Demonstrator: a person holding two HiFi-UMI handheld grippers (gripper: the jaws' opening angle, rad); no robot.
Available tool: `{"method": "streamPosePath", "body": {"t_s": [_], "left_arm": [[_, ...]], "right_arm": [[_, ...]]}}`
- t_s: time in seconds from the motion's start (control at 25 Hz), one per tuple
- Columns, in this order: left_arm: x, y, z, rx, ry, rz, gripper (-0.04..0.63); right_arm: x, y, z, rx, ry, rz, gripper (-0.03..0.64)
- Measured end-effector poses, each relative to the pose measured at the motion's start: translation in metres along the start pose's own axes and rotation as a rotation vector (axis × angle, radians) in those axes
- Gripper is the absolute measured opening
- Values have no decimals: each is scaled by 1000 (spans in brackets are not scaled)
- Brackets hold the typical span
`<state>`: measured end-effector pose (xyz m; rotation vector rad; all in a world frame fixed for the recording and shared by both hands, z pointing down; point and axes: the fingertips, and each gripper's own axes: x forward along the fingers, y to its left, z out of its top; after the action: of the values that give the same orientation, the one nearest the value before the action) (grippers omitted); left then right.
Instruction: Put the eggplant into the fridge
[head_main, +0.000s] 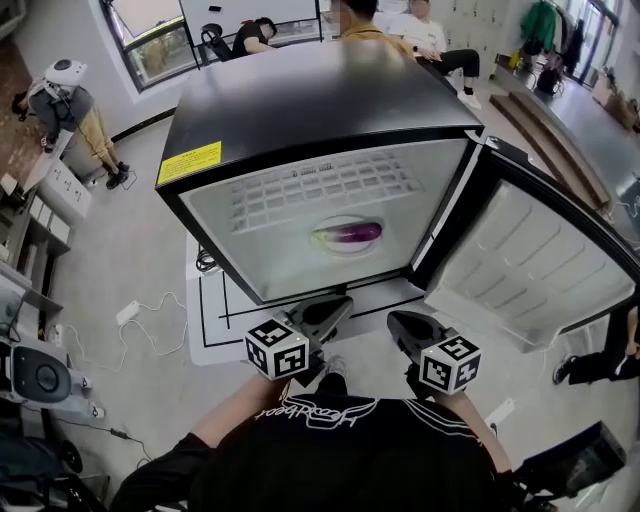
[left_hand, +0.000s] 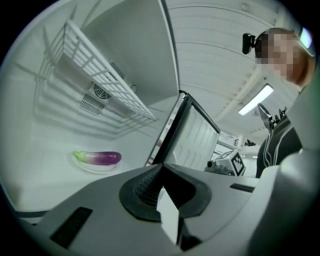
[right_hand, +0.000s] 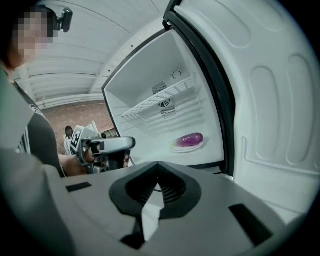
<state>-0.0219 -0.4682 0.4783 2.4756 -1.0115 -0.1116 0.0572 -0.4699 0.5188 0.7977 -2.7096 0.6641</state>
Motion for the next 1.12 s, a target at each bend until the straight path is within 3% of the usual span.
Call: {"method": "streamPosePath", "body": {"t_s": [0.28, 0.56, 1.12], "left_arm": [[-28, -68, -41, 153, 80, -63, 8], [-53, -111, -77, 163, 108, -63, 8], [-89, -154, -92, 185, 96, -46, 8]], "right_arm": [[-47, 34, -29, -22, -36, 15, 5], [-85, 65, -51, -37, -73, 30, 5], [-110, 113, -67, -89, -94, 94, 5]]}}
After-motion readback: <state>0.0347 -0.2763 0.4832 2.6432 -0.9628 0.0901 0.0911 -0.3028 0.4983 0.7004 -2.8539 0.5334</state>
